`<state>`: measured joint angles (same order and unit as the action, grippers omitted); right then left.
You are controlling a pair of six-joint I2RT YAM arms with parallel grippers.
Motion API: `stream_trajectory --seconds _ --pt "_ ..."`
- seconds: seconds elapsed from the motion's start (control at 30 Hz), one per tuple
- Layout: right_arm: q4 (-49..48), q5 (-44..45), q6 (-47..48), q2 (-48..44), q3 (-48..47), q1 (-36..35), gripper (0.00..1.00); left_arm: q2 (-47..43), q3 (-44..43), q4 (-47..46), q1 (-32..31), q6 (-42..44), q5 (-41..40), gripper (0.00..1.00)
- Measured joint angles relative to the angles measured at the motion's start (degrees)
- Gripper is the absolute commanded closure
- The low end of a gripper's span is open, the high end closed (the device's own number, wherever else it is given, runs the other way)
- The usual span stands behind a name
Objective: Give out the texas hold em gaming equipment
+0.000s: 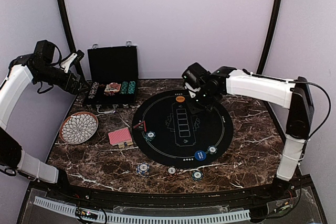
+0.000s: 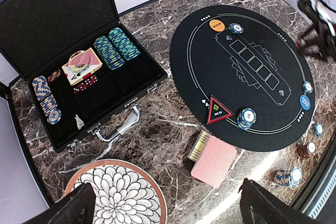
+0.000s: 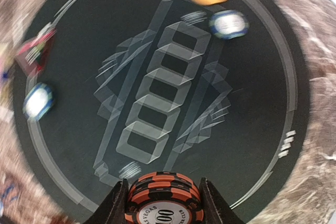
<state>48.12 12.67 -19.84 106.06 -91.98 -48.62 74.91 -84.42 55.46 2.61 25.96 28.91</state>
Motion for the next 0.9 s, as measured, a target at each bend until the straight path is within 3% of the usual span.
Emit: stream_trajectory --seconds 0.17,0.37,0.57,0.9 --pt "-2.19 0.85 1.2 5.05 -4.0 8.76 0.76 0.0 0.0 -0.02 0.0 0.04 -0.04 0.01" --pt "-3.61 0.44 2.91 17.75 -12.83 15.3 0.77 0.0 0.0 -0.02 0.0 0.15 0.02 0.01" --pt "-3.37 -0.46 3.76 27.63 -21.99 18.05 0.77 0.0 0.0 -0.02 0.0 0.22 0.02 0.01" --pt "-3.34 -2.82 4.33 32.68 -28.06 19.41 0.77 0.0 0.0 -0.02 0.0 0.22 0.04 0.01"
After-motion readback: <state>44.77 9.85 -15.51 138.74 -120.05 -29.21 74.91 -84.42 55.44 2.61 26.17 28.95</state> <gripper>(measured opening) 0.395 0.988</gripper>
